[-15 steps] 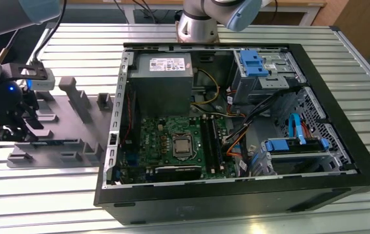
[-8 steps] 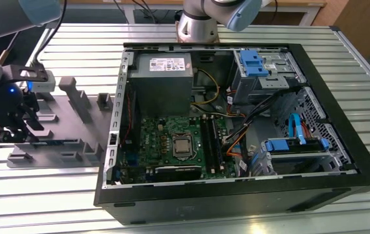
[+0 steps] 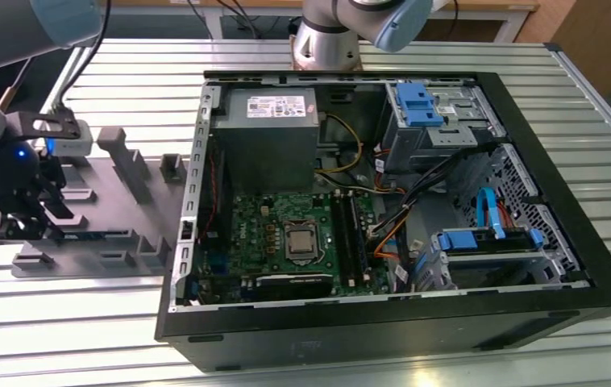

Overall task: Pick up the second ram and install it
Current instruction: 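Pick up the second ram and move it above second insertion slot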

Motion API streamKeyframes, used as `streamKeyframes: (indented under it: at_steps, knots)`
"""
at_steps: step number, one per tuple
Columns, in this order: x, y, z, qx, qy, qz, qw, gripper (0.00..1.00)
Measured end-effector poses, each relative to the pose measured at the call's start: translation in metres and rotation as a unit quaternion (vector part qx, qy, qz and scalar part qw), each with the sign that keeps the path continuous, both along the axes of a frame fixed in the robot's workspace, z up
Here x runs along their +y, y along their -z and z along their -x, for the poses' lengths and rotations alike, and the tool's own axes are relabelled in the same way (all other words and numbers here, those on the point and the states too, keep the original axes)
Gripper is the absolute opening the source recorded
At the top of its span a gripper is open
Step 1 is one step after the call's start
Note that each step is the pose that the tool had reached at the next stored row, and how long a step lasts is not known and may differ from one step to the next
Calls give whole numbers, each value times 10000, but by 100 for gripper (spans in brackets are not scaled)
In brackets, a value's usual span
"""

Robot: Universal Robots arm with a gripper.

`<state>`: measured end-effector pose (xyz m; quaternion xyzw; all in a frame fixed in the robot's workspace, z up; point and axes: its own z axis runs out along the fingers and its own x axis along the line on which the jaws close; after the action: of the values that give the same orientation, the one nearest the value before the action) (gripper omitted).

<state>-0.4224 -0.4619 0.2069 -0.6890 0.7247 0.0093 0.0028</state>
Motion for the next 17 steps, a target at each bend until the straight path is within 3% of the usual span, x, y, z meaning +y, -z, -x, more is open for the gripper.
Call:
streamKeyframes:
  at_steps: [17]
  knots:
    - [-29, 77, -17, -18, 0, 7, 10000, 38]
